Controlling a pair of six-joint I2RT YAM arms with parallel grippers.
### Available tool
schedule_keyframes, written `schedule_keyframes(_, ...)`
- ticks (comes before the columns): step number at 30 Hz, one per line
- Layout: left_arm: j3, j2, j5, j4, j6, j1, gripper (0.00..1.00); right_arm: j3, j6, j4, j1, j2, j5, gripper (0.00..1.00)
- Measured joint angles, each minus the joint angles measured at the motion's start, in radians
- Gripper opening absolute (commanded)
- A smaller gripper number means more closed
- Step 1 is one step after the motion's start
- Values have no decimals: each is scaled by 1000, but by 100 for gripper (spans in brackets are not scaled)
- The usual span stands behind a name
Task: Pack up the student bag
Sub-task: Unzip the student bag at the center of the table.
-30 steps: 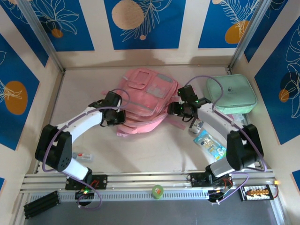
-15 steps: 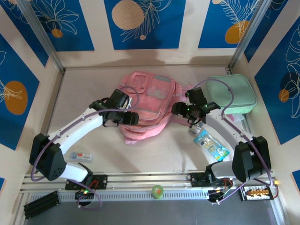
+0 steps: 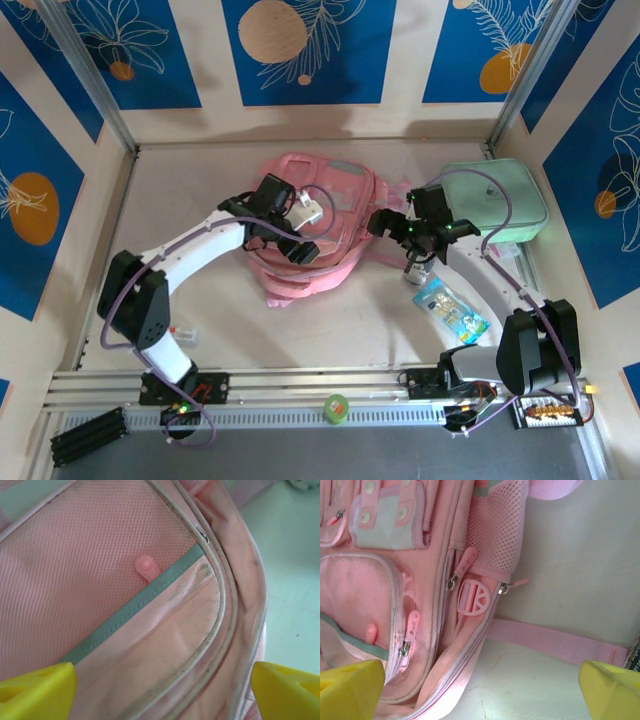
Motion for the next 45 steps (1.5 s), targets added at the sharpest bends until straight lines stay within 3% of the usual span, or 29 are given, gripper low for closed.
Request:
schedule_keyframes(9,121,126,51,-117,265,0,83,4,112,-43,-2,0,5,99)
schedule_keyframes(15,121,130,85,-88,326,1,82,50,226,-104,21,0,32,100)
schedule_keyframes(23,101,177,42,-72,383,1,82,117,281,-137,34,23,35,99)
schedule_keyframes(36,18,170,-89,100,423,0,26,144,236,-97,40,102,6,99)
schedule_keyframes(41,-4,127,-82,122,419,7,14,151,174,-29,38,142,-53,97)
schedule_keyframes(45,-46,70,-47,161,391,29,12,191,129,39,34,214,-118,97)
